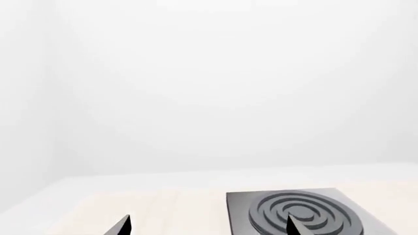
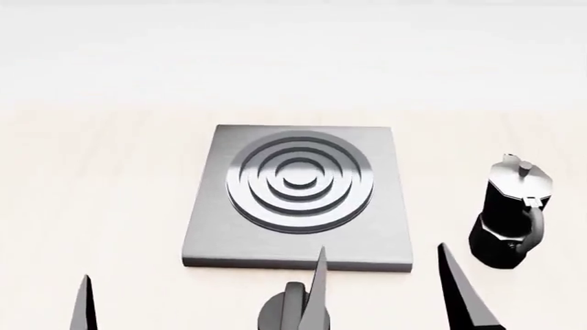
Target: Put the moka pot on the stove.
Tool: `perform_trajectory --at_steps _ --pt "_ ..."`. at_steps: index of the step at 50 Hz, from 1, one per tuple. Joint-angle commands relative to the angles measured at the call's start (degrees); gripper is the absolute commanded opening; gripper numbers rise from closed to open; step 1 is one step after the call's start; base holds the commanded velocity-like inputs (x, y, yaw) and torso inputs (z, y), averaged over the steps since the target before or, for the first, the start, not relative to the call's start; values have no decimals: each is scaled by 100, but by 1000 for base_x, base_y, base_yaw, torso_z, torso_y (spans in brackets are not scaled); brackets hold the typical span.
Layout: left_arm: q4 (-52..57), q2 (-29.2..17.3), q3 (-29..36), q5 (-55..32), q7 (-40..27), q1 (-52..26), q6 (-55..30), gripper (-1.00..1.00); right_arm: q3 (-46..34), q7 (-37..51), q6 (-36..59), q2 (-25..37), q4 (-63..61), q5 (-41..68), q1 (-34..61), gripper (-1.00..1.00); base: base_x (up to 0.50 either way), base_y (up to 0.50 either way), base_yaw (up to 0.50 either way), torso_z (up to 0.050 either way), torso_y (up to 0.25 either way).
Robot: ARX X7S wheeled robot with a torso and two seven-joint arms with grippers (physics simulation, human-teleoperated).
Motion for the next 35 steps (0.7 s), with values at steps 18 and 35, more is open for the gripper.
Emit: perform_trajectory --at_steps 18,35 --pt "7 -48 -101 -169 -28 -11 105 100 100 -14 -110 -16 15 17 25 100 0 0 0 50 0" --pt "17 -145 -33 -219 -121 -4 129 100 59 59 -120 53 -17 54 34 100 0 0 0 48 -54"
